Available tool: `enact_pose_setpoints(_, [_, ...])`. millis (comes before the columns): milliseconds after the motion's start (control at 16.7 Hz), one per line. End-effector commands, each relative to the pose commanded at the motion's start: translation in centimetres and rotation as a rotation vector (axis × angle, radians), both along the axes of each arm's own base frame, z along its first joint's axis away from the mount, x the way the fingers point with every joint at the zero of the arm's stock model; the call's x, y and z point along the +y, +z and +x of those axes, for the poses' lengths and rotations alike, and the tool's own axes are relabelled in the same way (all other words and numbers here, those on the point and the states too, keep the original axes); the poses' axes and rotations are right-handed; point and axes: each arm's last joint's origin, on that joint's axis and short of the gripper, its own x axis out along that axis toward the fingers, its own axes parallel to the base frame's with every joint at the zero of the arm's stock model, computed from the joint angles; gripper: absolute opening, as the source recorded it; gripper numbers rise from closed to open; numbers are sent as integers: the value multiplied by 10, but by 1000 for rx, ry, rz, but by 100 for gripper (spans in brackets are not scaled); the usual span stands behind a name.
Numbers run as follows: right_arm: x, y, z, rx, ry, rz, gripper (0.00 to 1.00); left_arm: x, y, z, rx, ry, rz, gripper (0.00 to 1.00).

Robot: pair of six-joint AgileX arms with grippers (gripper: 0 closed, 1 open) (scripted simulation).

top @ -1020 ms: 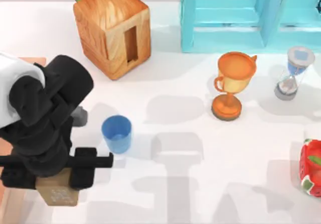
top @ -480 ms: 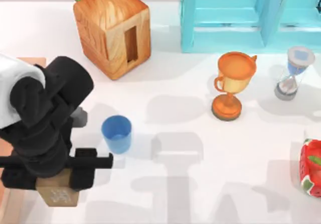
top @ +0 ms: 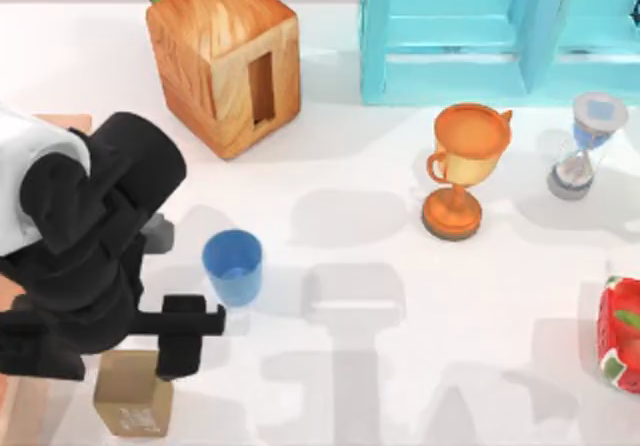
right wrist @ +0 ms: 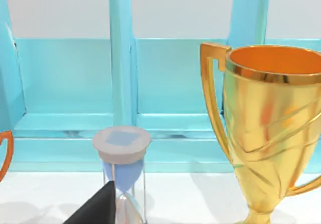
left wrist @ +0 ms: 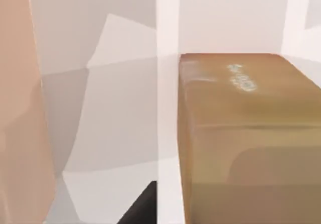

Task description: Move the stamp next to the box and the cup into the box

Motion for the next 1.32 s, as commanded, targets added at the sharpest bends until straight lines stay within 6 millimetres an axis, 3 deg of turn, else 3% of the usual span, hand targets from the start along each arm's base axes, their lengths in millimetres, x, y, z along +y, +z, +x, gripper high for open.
enact_pose_setpoints(660, [0, 0, 0, 0, 0, 0, 100, -1, 4, 1, 0, -1, 1, 100])
enact_pose_setpoints(840, [0, 0, 0, 0, 0, 0, 100, -4, 27, 4, 7, -2, 4, 100])
enact_pose_setpoints(1140, [0, 0, 0, 0, 0, 0, 100, -2, 83, 2, 8, 0, 4, 100])
enact_pose_setpoints(1320, [0, 0, 0, 0, 0, 0, 100, 0, 100, 0, 0, -1, 0, 100])
